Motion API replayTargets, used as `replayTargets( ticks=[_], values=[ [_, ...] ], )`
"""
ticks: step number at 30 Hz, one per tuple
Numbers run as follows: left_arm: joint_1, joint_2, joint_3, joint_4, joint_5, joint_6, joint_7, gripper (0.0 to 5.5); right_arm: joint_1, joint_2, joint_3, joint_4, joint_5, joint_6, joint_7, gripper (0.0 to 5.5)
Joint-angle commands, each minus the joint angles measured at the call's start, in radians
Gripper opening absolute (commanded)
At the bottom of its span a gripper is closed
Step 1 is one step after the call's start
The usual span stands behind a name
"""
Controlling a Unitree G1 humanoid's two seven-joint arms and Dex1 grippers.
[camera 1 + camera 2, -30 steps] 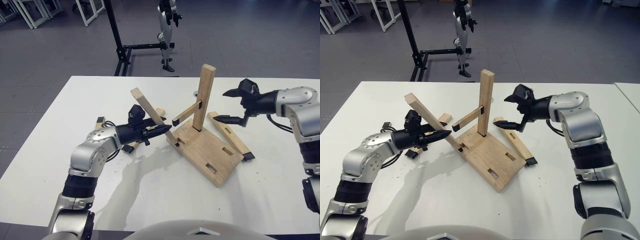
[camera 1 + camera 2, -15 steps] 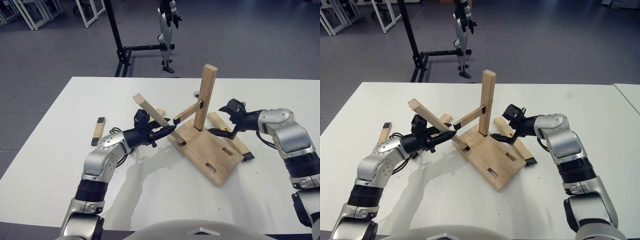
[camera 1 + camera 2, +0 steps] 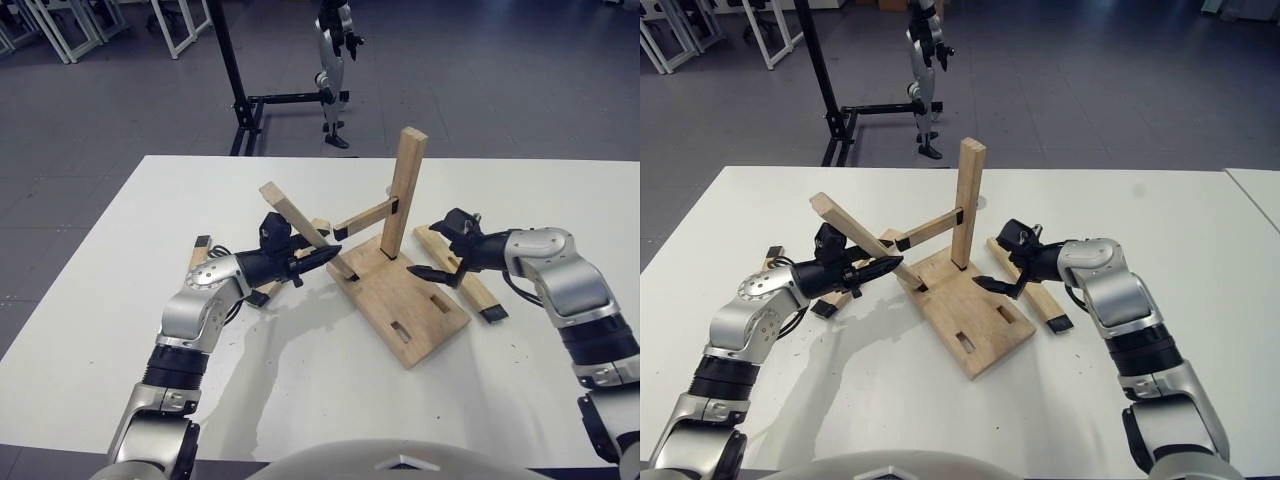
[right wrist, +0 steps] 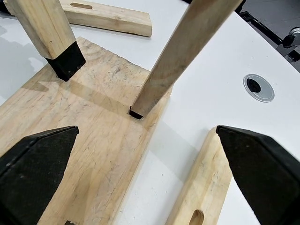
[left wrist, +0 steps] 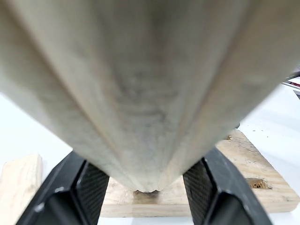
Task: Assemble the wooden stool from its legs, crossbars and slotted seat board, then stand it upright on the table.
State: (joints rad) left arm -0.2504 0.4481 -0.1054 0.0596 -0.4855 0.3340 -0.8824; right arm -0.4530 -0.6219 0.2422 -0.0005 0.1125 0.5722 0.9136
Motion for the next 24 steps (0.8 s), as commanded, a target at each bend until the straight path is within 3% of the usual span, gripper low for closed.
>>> replayTargets(
  ticks=[1, 24],
  values=[
    [0.043, -0.015, -0.079, 0.102, 0.094, 0.076, 0.037, 2.06, -0.011, 0.016, -0.004, -0.016, -0.002, 0.0, -0.017, 5.5],
    [-0.121, 0.082, -0.185, 0.209, 0.126, 0.105, -0.121, 2.06, 0.015, 0.113, 0.042, -0.064, -0.004, 0.004, -0.086, 5.5]
  ],
)
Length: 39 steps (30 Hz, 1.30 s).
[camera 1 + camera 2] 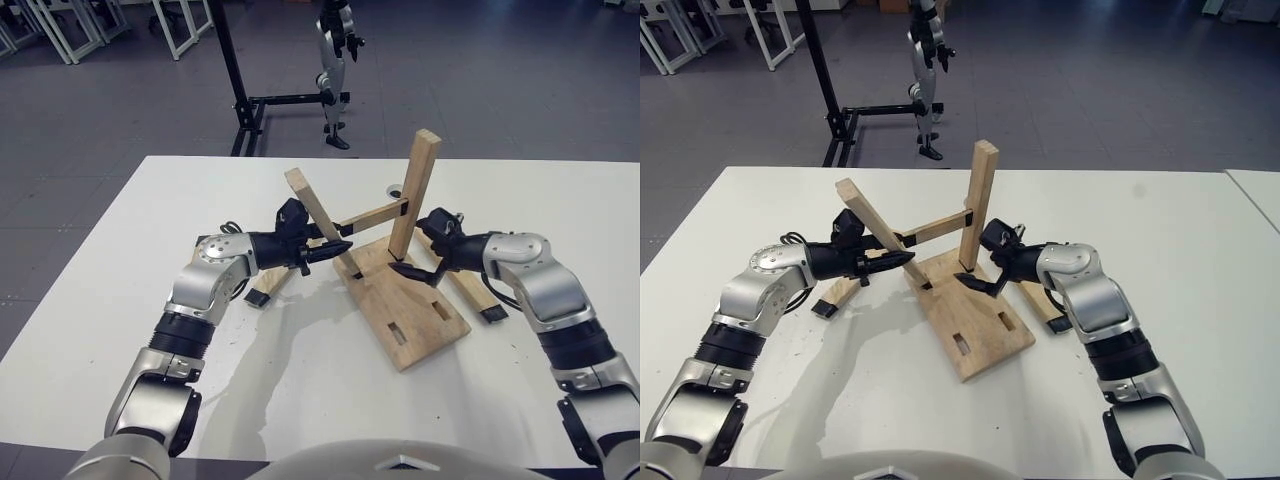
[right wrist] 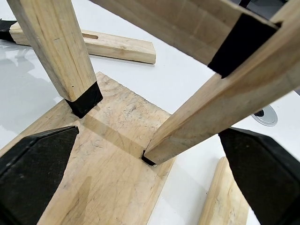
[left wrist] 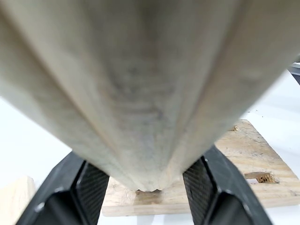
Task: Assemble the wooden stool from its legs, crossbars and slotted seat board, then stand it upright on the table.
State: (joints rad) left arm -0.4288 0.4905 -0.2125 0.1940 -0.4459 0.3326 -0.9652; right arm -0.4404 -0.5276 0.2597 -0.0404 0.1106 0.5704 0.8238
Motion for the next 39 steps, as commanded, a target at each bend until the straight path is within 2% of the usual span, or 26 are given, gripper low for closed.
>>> replayTargets(
  ticks=[1, 5, 13, 18, 25, 34, 39],
  values=[
    [0.046, 0.04, -0.082, 0.095, 0.094, 0.103, -0.045, 2.06, 0.004, 0.022, 0.03, -0.027, -0.002, 0.006, 0.002, 5.5],
    [0.026, 0.048, -0.103, 0.137, 0.089, 0.141, -0.089, 2.06, 0.0, 0.033, 0.04, -0.025, -0.004, 0.003, -0.001, 5.5],
    [-0.044, -0.028, 0.0, 0.292, 0.044, 0.15, -0.038, 2.06, -0.007, 0.047, 0.059, -0.019, -0.014, -0.01, -0.004, 5.5],
    [-0.011, -0.009, -0.073, 0.246, 0.102, 0.115, -0.091, 2.06, -0.013, 0.044, 0.055, -0.016, -0.016, -0.009, 0.0, 5.5],
    [0.012, 0.006, -0.116, 0.205, 0.122, 0.096, -0.101, 2.06, -0.007, 0.051, 0.057, -0.02, -0.017, -0.007, -0.008, 5.5],
    [-0.029, -0.023, -0.138, 0.308, 0.127, 0.109, -0.098, 2.06, 0.001, 0.064, 0.061, -0.049, -0.008, 0.008, -0.018, 5.5],
    [0.026, 0.037, -0.242, 0.331, 0.233, 0.007, -0.161, 2.06, 0.001, 0.076, 0.063, -0.062, -0.003, 0.019, -0.029, 5.5]
  ],
)
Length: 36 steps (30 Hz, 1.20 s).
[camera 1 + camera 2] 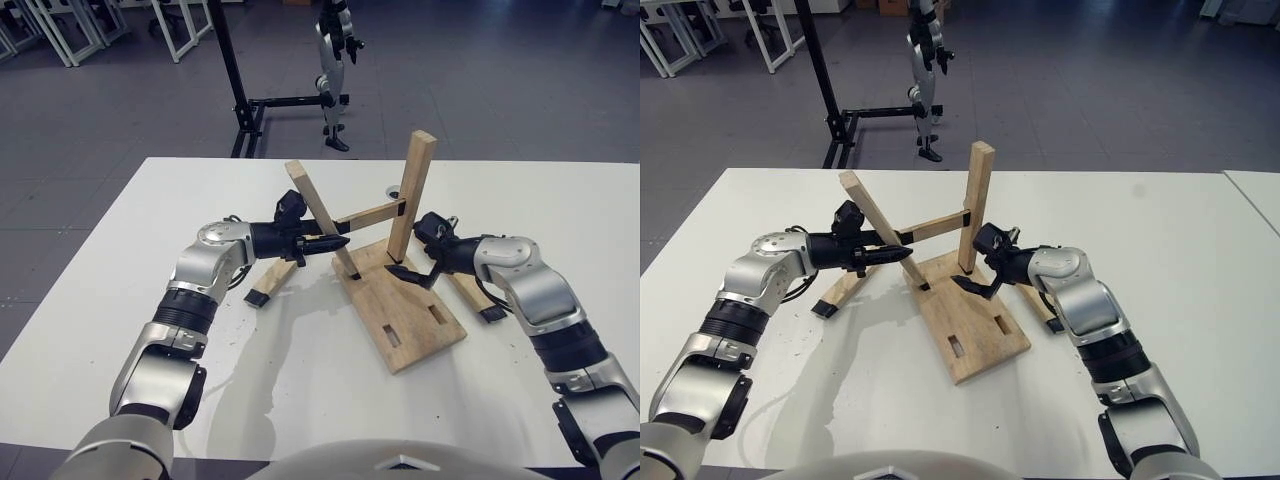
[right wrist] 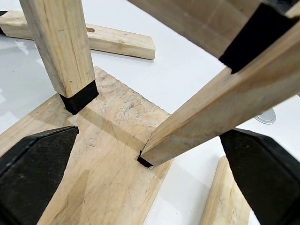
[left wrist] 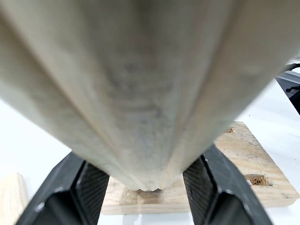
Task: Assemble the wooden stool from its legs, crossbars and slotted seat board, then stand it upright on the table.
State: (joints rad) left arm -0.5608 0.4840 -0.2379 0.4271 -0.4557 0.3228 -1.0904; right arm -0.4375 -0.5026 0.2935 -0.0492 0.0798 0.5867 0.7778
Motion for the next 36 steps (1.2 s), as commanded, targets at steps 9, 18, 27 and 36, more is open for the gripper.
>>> replayTargets(
  ticks=[9, 18, 27, 36],
  values=[
    [0.115, 0.093, -0.243, 0.267, 0.235, 0.058, -0.084, 2.06, -0.02, 0.086, 0.072, -0.171, 0.041, 0.046, 0.017, 5.5],
    [0.166, 0.099, -0.254, 0.261, 0.205, 0.091, -0.114, 2.06, -0.009, 0.082, 0.087, -0.193, 0.043, 0.061, 0.004, 5.5],
    [0.178, 0.139, -0.267, 0.331, 0.219, 0.103, -0.124, 2.06, -0.006, 0.143, 0.134, -0.221, 0.026, 0.062, -0.054, 5.5],
    [0.205, 0.159, -0.439, 0.32, 0.447, -0.163, -0.043, 2.06, -0.018, 0.147, 0.131, -0.212, 0.024, 0.053, -0.059, 5.5]
  ],
)
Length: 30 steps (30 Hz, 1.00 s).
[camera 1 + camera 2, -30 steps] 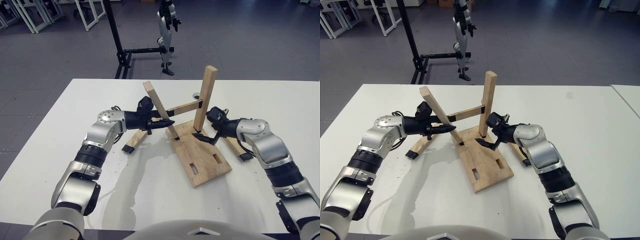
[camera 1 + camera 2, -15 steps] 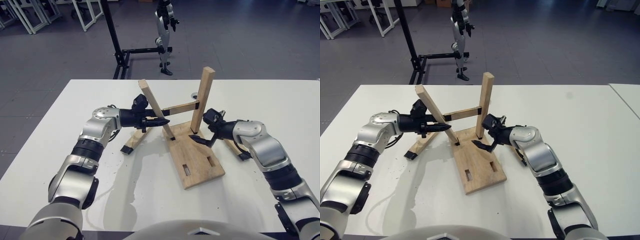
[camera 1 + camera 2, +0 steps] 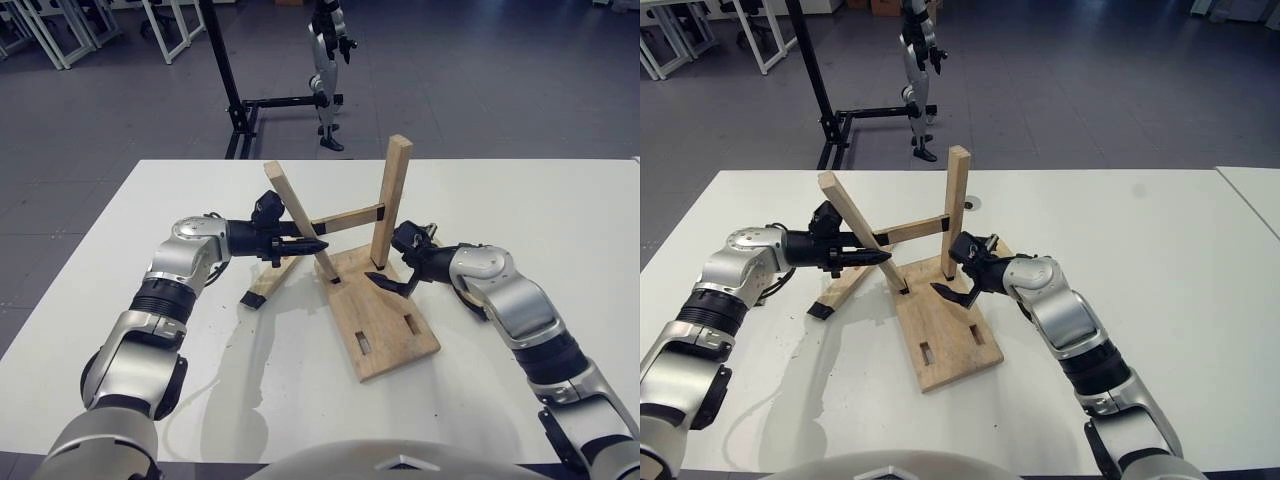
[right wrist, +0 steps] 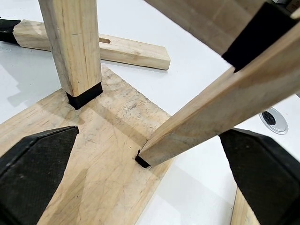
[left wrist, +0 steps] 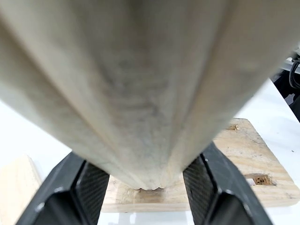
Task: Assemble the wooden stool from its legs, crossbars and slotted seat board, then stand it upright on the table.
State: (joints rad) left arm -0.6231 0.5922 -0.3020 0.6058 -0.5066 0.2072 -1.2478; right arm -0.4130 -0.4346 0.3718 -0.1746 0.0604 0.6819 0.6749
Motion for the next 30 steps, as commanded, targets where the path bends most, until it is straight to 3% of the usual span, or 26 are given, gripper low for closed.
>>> replayTargets(
  ticks=[1, 4, 9, 13, 15, 19, 23, 30],
  values=[
    [0.273, 0.06, -0.401, 0.134, 0.522, -0.067, 0.111, 2.06, -0.044, 0.081, 0.053, -0.085, 0.044, -0.045, 0.044, 5.5],
    [0.27, 0.083, -0.453, 0.104, 0.498, 0.073, 0.023, 2.06, -0.045, 0.08, 0.045, -0.086, 0.047, -0.047, 0.043, 5.5],
    [0.181, 0.056, -0.434, 0.164, 0.411, 0.23, -0.063, 2.06, -0.054, 0.111, 0.018, -0.076, 0.051, -0.092, 0.015, 5.5],
    [0.173, 0.065, -0.446, 0.187, 0.423, 0.199, -0.065, 2.06, -0.079, 0.191, -0.032, -0.064, 0.078, -0.206, -0.037, 5.5],
    [0.176, 0.045, -0.427, 0.221, 0.431, 0.154, -0.008, 2.06, -0.065, 0.232, -0.045, -0.104, 0.169, -0.257, 0.033, 5.5],
    [0.184, -0.012, -0.359, 0.279, 0.404, 0.074, 0.108, 2.06, 0.006, 0.164, 0.027, -0.102, 0.131, -0.296, 0.126, 5.5],
    [0.23, -0.022, -0.336, 0.248, 0.368, 0.048, 0.102, 2.06, 0.038, 0.119, 0.053, -0.093, 0.089, -0.344, 0.143, 5.5],
    [0.314, 0.005, -0.462, 0.232, 0.502, -0.081, 0.112, 2.06, 0.009, 0.141, 0.02, -0.066, 0.11, -0.35, 0.123, 5.5]
  ],
)
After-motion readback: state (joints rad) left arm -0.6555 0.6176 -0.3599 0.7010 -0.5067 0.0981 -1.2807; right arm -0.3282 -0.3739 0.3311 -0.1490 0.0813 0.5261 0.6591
